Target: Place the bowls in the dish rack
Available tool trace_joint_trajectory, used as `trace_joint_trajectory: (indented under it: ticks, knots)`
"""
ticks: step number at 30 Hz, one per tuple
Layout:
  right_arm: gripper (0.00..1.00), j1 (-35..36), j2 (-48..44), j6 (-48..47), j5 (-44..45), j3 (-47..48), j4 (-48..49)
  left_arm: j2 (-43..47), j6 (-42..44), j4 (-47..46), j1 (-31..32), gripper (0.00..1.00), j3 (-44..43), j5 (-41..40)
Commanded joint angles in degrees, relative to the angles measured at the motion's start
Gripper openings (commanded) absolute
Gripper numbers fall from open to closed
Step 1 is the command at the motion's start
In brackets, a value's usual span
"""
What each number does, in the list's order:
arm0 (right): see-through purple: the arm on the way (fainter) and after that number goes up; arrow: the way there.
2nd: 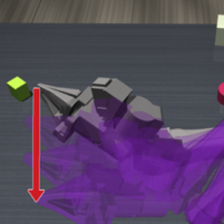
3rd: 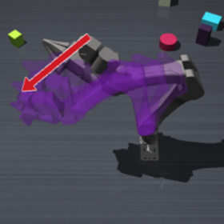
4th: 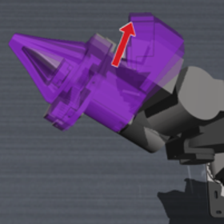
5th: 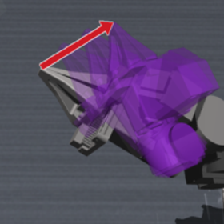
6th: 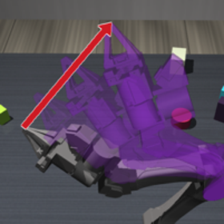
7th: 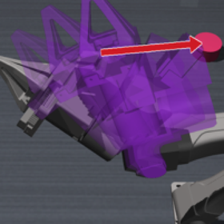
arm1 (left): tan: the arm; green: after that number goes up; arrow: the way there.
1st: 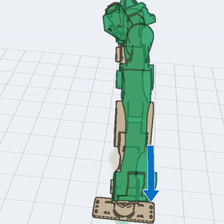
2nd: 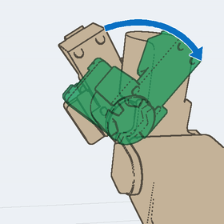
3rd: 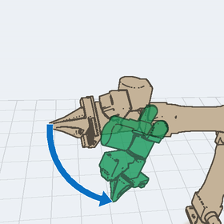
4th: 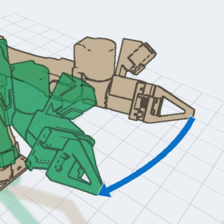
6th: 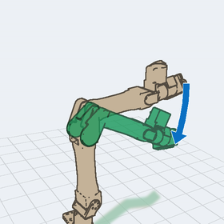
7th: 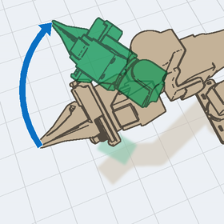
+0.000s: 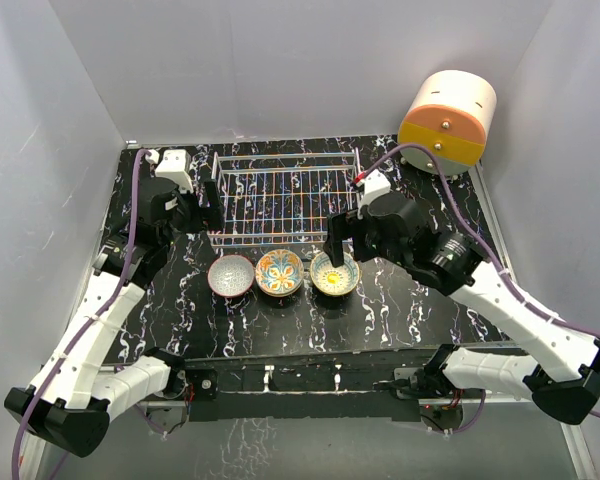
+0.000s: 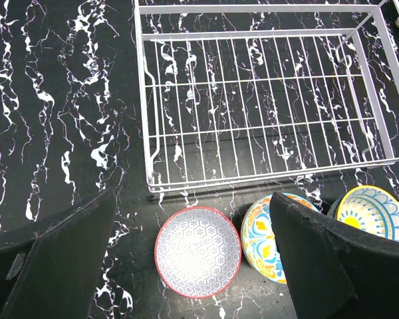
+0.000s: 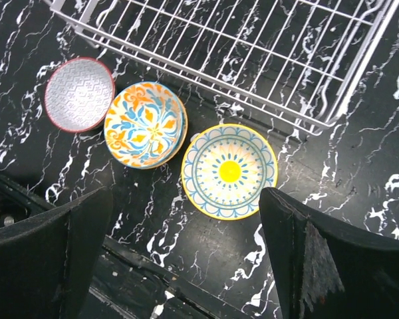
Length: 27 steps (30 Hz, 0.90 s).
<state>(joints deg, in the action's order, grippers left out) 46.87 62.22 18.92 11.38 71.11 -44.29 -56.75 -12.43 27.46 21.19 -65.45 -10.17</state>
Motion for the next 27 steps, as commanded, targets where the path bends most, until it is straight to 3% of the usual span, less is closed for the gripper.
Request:
trace_joint_trajectory:
  ticks: [1, 16, 27]
  knots:
    - [0.94, 0.2, 0.8, 0.8, -5.7, -3.6, 1.5, 1.0, 0.2, 0.6, 0.3, 0.97, 0.1, -0.4]
    - [0.74, 0.4, 5.7, 0.7, -13.3, -16.3, 13.9, 4.0, 0.2, 2.3, 0.3, 0.97, 1.1, -2.4]
    - [0.67, 1.1, 13.6, 0.0, -10.1, -17.9, 23.2, 6.0, 0.7, 4.5, 0.3, 0.97, 1.1, -4.3]
